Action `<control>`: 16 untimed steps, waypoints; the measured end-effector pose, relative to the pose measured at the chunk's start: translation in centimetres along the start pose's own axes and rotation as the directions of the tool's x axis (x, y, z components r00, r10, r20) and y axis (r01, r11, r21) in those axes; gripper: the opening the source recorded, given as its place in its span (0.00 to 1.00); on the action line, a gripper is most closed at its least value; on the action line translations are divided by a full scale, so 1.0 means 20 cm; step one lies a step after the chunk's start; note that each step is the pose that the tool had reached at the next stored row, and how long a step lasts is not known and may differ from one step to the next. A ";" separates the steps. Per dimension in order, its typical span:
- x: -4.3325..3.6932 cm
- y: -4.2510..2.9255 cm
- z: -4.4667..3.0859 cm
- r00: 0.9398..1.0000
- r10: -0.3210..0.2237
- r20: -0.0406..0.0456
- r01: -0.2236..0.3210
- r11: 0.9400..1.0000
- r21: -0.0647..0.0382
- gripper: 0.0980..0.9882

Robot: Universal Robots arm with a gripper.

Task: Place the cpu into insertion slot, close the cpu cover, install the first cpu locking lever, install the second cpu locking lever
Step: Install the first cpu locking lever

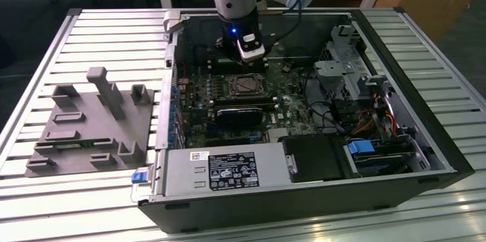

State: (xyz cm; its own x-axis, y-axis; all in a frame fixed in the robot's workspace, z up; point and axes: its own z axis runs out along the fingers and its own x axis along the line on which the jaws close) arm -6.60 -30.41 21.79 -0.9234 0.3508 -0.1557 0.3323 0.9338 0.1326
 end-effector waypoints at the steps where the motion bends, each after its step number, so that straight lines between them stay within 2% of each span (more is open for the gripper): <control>1: -0.001 0.000 0.000 1.000 0.000 -0.002 0.000 1.000 0.001 0.00; 3: -0.002 0.001 0.001 1.000 0.001 -0.009 -0.001 1.000 0.003 0.00; 6: -0.014 0.005 0.004 1.000 0.002 -0.030 -0.002 1.000 0.013 0.00; 7: -0.040 0.014 0.011 0.997 0.006 -0.070 -0.004 0.999 0.033 0.00; 12: -0.053 0.012 0.013 0.997 0.007 -0.072 -0.005 0.999 0.036 0.00; 16: -0.062 -0.003 0.012 0.997 0.008 -0.072 -0.005 0.999 0.036 0.00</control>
State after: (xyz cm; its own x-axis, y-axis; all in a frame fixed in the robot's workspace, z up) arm -5.44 -30.87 21.74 -0.9323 0.3518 -0.0834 0.3437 0.9340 0.0979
